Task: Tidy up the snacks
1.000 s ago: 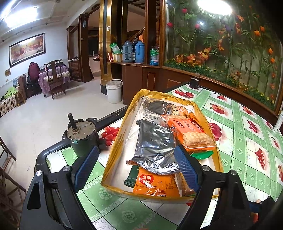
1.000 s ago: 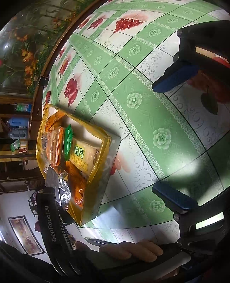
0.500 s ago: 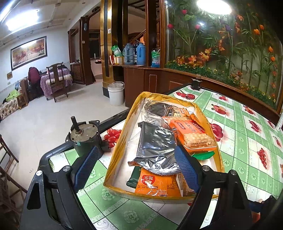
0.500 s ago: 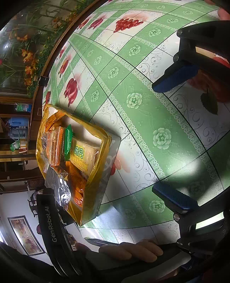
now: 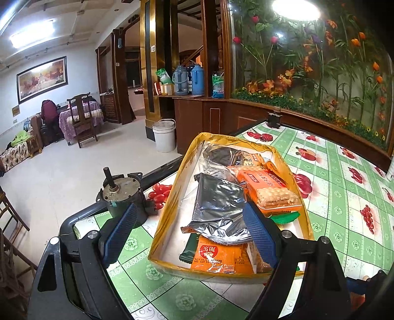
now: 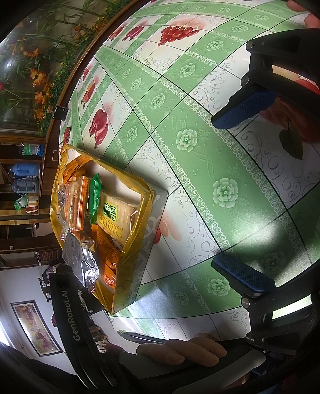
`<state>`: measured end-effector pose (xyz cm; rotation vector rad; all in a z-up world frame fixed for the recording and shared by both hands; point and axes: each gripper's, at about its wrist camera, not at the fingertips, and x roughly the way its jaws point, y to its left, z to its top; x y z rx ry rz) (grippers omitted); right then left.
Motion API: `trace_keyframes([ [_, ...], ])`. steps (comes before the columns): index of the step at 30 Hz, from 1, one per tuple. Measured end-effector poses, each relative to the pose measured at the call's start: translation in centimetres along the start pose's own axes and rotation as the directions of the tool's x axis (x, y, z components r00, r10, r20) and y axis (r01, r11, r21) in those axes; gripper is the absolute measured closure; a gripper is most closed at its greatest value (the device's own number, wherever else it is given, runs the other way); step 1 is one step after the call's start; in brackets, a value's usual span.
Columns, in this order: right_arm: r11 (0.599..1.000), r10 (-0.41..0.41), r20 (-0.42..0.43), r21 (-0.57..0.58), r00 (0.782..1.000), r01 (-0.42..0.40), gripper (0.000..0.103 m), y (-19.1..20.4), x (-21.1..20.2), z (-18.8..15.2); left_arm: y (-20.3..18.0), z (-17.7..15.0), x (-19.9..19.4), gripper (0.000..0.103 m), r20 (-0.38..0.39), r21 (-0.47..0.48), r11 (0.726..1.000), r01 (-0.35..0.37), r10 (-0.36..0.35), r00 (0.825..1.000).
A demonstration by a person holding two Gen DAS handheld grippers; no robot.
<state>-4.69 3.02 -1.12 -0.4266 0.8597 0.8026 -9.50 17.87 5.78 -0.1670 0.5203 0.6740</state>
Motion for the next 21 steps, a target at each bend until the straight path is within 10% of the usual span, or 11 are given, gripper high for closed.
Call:
trace_keyframes([
  [21,1.0,0.0,0.0,0.0,1.0,0.0,0.001,0.04,0.02,0.0,-0.17,0.0,0.21,0.014,-0.005,0.012,0.999,0.033,-0.033,0.999],
])
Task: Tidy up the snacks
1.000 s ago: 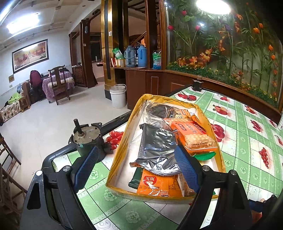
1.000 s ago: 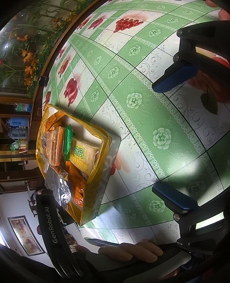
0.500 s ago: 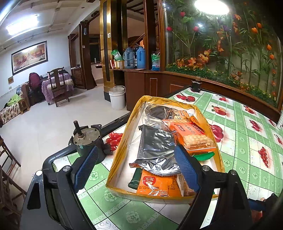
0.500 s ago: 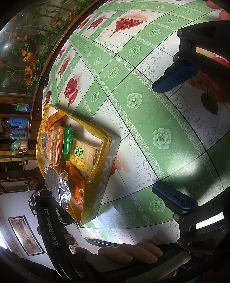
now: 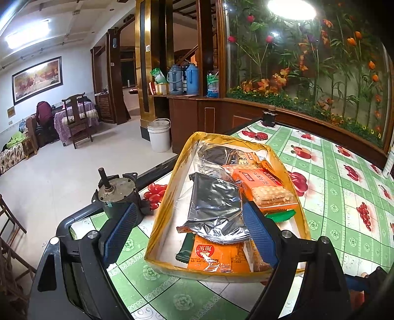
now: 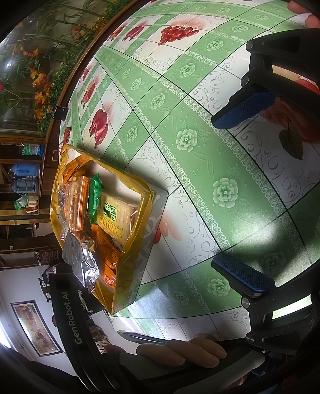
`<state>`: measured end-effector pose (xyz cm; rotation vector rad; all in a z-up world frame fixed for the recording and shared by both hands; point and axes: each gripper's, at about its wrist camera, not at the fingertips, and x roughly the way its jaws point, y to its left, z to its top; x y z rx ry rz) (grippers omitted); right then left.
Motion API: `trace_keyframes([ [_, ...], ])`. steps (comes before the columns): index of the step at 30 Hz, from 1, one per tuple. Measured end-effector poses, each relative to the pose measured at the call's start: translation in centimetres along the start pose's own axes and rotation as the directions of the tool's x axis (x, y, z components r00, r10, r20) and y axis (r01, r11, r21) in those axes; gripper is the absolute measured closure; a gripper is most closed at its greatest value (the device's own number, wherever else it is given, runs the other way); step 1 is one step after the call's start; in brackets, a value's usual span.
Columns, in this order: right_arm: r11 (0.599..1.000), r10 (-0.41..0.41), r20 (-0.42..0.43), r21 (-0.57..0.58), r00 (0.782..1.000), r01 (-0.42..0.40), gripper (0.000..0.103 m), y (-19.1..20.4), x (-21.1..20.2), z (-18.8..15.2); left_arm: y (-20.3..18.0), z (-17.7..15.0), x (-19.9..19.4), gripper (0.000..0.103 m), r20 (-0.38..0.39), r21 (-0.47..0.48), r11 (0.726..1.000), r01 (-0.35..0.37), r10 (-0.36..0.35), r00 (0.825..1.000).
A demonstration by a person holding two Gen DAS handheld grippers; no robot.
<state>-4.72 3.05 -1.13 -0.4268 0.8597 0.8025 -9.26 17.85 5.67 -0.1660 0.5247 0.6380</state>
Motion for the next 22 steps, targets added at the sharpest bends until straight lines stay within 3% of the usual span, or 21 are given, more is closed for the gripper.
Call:
trace_keyframes([
  [17,1.0,0.0,0.0,0.0,1.0,0.0,0.001,0.0,0.0,0.0,0.1,0.5,0.3,0.014,-0.006,0.011,1.0,-0.018,0.018,1.0],
  [22,1.0,0.0,0.0,0.0,1.0,0.0,0.001,0.0,0.0,0.0,0.6,0.6,1.2,0.014,-0.043,-0.008,1.0,-0.002,0.001,0.999],
])
